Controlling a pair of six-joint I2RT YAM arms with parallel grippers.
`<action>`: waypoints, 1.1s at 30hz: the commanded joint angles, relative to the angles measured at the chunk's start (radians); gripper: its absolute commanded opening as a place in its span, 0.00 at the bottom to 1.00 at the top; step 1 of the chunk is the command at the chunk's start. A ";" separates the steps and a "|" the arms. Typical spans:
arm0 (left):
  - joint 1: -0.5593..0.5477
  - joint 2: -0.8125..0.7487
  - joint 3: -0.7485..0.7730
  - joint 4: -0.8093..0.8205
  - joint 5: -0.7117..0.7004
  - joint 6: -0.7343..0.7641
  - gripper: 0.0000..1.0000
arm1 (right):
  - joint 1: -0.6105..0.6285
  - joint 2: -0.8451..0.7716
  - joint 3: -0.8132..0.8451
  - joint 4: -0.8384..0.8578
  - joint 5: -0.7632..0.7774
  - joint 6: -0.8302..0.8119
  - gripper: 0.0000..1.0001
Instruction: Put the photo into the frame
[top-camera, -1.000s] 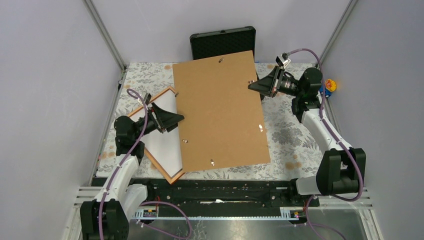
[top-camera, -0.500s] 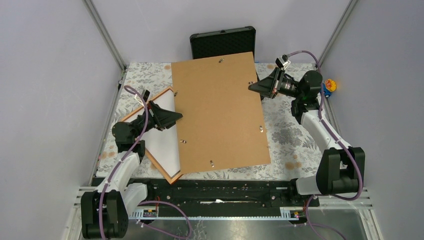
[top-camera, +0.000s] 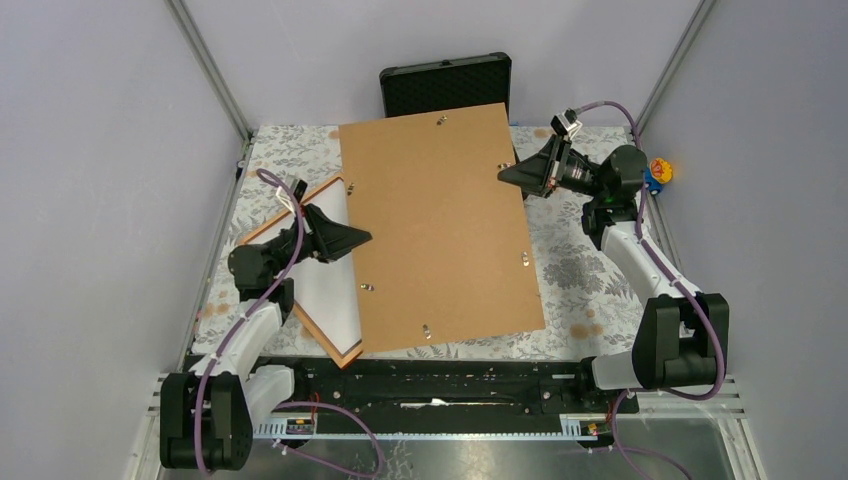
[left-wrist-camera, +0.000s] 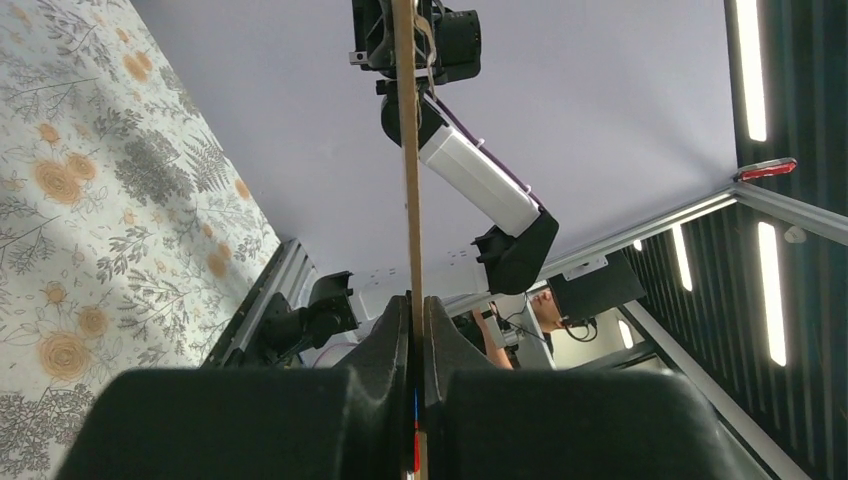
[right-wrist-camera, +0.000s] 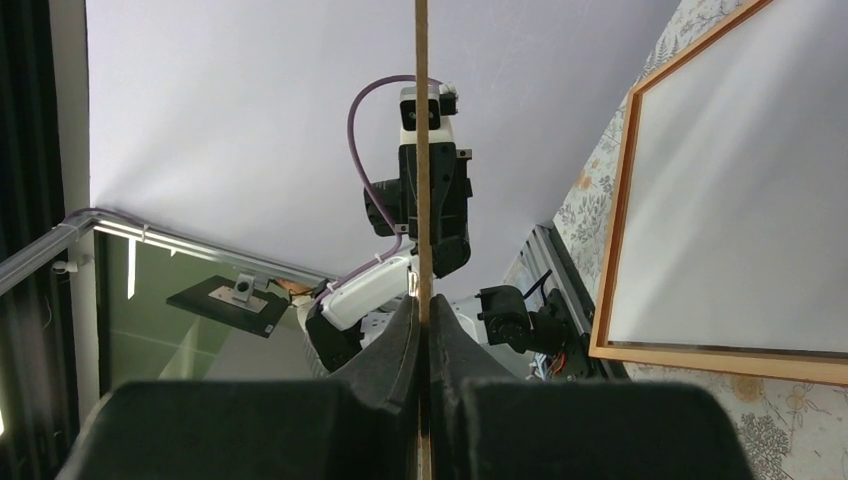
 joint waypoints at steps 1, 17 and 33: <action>-0.011 -0.026 0.066 0.024 0.023 0.045 0.00 | -0.002 0.005 -0.003 0.065 0.017 0.004 0.06; 0.135 -0.088 0.205 -0.509 -0.012 0.253 0.00 | -0.020 0.064 -0.037 -0.262 0.156 -0.225 1.00; 0.434 -0.233 0.162 -1.276 -0.187 0.750 0.00 | -0.171 -0.009 0.106 -0.680 0.241 -0.555 1.00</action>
